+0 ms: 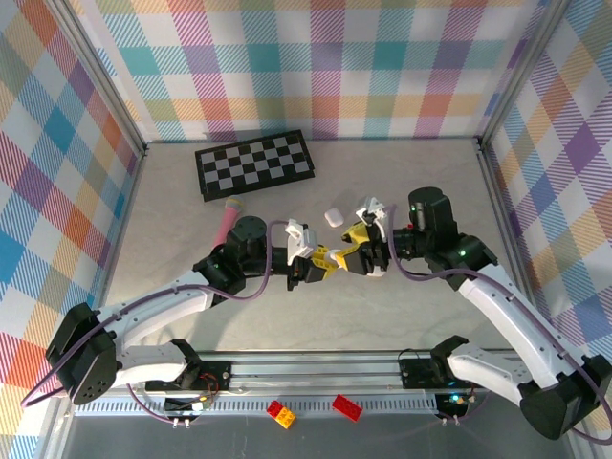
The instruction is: Insert the wireless bluetooth earbuds into the charging case
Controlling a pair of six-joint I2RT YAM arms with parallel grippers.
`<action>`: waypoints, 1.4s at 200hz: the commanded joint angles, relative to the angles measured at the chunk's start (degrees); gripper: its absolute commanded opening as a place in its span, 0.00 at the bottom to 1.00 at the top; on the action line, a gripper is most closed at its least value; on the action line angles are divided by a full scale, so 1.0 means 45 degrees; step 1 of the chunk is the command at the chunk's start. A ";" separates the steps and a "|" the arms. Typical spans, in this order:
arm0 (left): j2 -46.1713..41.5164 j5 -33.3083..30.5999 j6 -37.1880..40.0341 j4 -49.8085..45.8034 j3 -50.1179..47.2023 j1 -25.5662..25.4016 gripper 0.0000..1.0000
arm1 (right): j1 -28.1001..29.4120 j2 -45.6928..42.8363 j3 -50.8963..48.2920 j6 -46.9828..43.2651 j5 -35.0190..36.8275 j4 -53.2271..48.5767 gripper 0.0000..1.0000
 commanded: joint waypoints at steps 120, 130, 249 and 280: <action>-0.0340 0.0767 0.0644 -0.0519 0.0400 0.0094 0.13 | 0.0190 0.0298 0.0198 0.0896 0.2948 0.0596 0.51; -0.0367 0.0664 0.0688 -0.0583 0.0387 0.0108 0.13 | 0.0190 0.0389 0.0270 0.0894 0.2936 0.0597 0.51; -0.0668 -0.1756 0.0099 0.0446 -0.1124 0.1332 0.13 | -0.0701 -0.0993 -0.1115 0.3375 0.1847 0.3320 0.69; -0.1024 -0.3783 -0.0292 0.0715 -0.2112 0.1641 0.13 | -0.1704 0.0218 -0.1000 0.4085 0.4218 0.2257 0.68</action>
